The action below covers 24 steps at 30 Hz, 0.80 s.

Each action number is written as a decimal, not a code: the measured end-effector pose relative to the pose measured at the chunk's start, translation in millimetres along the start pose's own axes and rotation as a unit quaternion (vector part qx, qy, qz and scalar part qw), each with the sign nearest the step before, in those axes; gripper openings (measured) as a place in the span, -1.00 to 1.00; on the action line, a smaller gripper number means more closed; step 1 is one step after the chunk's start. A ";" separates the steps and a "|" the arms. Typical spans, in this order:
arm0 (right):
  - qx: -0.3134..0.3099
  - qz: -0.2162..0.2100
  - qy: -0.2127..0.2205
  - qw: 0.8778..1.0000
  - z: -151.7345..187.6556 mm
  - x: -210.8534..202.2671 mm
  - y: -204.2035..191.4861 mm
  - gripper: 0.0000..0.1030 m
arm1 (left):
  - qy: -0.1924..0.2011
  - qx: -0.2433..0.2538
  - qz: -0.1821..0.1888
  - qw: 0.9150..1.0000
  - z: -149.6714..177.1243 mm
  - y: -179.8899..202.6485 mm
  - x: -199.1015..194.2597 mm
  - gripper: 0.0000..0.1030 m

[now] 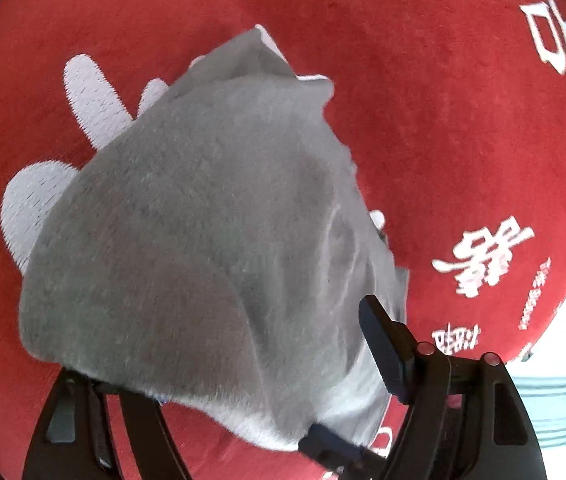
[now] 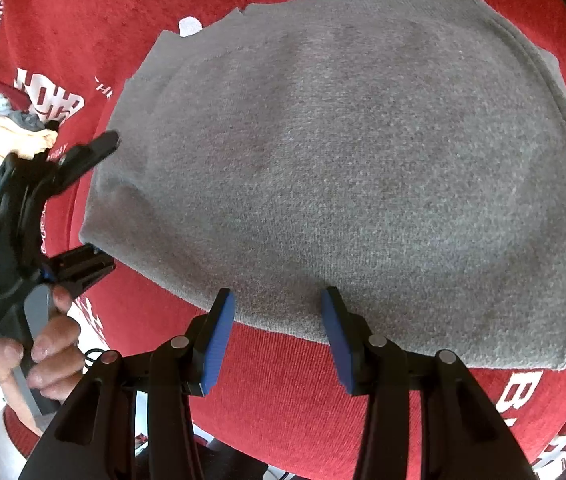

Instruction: Fold small clothes

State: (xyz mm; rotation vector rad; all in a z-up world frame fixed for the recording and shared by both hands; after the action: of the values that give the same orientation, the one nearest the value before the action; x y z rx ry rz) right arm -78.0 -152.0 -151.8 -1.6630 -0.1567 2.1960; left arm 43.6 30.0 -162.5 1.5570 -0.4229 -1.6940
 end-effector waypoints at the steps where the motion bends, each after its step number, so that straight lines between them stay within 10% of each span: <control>1: -0.001 0.000 -0.001 1.000 0.2 0.0 -0.4 -0.05 | 0.001 -0.006 -0.006 1.000 -1.3 -2.9 0.7 0.49; 4: -0.003 -0.003 -0.004 1.000 0.9 -2.2 0.6 -0.05 | -0.001 -0.002 -0.049 0.999 -4.5 -4.8 2.2 0.18; 6: -0.013 0.000 -0.011 1.000 1.1 -4.6 -1.6 -0.04 | -0.010 0.027 -0.110 0.994 -3.6 -2.9 3.7 -0.38; 10: -0.037 0.014 -0.015 0.999 -3.3 -21.4 -6.5 -0.04 | 0.000 0.087 -0.170 0.982 -0.3 9.2 0.1 -0.46; 18: -0.069 0.008 0.016 0.997 -64.8 -91.1 -31.5 0.24 | 0.033 0.331 -0.331 0.883 23.9 58.4 9.8 -0.52; 24: -0.121 -0.037 -0.075 0.989 -137.2 -96.0 -100.4 0.53 | 0.034 0.407 -0.367 0.836 31.7 64.9 13.4 -0.52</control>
State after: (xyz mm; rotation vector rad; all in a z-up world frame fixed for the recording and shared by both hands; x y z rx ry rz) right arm 96.8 -113.3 -74.0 -1.5806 -0.5361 2.3196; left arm 34.9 -29.4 -120.2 2.6519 -0.6053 -2.1500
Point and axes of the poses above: each gripper's, at about its wrist camera, not at the fingertips, and x roughly the way its jaws point, y to its right, z to its underside, the point moved 7 cm from there along x, roughly the way its jaws point, and after that the axes turned 15 degrees about -y, right-handed, at the moved point
